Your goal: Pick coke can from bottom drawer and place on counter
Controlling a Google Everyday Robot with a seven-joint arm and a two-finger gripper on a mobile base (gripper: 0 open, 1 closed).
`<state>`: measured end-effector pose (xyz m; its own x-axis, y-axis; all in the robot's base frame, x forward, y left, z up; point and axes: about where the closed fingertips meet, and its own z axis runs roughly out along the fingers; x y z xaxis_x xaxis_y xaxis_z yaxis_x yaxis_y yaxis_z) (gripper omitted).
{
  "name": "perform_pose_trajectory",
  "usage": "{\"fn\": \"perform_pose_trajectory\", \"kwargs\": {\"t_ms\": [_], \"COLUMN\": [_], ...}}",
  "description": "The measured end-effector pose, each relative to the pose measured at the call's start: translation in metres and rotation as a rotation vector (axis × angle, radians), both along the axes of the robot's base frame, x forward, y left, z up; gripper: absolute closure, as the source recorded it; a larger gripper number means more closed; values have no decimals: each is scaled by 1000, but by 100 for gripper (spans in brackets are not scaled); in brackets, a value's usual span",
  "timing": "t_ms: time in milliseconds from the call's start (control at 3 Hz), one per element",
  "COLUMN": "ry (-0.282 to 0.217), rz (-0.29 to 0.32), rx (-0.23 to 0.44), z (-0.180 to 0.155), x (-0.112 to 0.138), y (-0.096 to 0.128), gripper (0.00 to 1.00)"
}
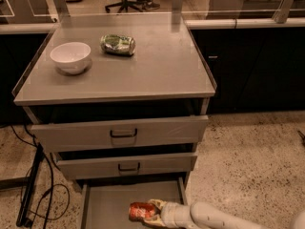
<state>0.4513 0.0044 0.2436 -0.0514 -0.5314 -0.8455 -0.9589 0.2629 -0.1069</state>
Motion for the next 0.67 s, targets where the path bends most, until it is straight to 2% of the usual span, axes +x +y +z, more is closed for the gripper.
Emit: {"fn": "perform_pose_trajectory", "kwargs": {"t_ms": [333,667], "ry": [-86,-92], "rz": [16,16], "rx": [-43,-44], "z": [79,84], "x": [5,7], "y": [-24,-25], "gripper": [100,100]}}
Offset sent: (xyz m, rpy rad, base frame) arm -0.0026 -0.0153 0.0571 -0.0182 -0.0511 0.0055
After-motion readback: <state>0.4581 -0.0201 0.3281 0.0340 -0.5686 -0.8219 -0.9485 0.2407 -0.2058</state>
